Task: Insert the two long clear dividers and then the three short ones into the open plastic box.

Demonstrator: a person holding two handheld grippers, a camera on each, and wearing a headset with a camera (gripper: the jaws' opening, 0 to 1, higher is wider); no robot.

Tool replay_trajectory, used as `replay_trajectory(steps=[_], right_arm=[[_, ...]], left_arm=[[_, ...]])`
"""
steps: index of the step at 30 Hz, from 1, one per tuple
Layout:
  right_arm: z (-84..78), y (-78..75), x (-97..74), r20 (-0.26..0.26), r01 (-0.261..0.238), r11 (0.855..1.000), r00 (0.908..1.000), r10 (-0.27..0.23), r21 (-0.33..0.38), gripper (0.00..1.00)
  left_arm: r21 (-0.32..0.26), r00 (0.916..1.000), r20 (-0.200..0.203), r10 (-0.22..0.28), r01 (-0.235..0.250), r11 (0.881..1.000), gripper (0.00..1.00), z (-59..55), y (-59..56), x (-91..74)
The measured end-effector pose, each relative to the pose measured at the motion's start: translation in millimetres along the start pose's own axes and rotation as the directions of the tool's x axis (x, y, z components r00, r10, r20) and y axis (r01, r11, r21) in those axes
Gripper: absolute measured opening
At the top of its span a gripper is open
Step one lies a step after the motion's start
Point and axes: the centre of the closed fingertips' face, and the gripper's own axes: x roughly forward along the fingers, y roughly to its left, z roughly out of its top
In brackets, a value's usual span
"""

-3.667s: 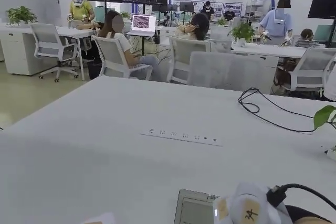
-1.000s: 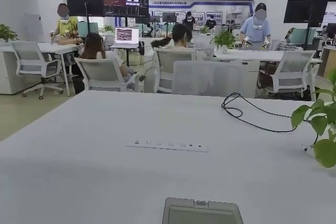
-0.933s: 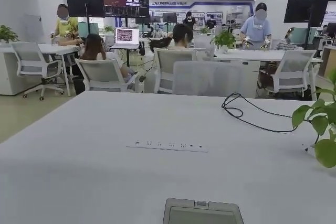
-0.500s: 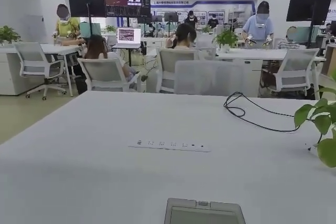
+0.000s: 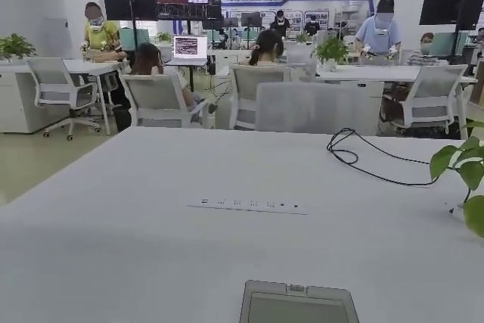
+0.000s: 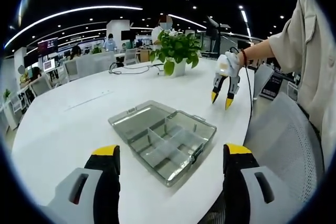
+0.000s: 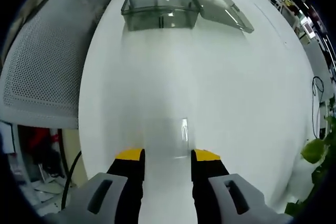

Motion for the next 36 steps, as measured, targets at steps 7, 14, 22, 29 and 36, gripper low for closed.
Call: replay_trajectory(steps=[7, 14, 22, 29, 36], right_arm=[[0.2, -0.6, 0.2, 0.002, -0.013, 1.0, 0.9999, 0.013, -0.006, 0.34], [0.2, -1.0, -0.2, 0.013, -0.009, 1.0, 0.9999, 0.009, 0.01, 0.33], [-0.8, -1.3, -0.6, 0.03, 0.016, 0.998, 0.9994, -0.018, 0.058, 0.32], [14.6, -10.2, -9.7, 0.075, 0.094, 0.992, 0.9921, -0.1, 0.079, 0.32], [54.6, -28.1, -29.1, 0.183, 0.208, 0.974, 0.9582, -0.22, 0.085, 0.32]], left_arm=[[-0.003, 1.0, 0.003, -0.005, 0.005, 1.0, 0.81, 0.5, -1.5, 0.6], [0.001, 1.0, 0.003, -0.006, 0.006, 1.0, 0.8, 1.4, -1.5, 1.0], [-0.002, 1.0, 0.003, -0.008, 0.008, 1.0, 0.79, 1.8, -2.3, 1.2], [-0.028, 0.9999, 0.014, -0.009, 0.009, 1.0, 0.77, 4.7, -2.4, 2.1], [-0.074, 0.9994, 0.03, -0.019, 0.021, 0.997, 0.73, 6.1, -4.6, 3.9]])
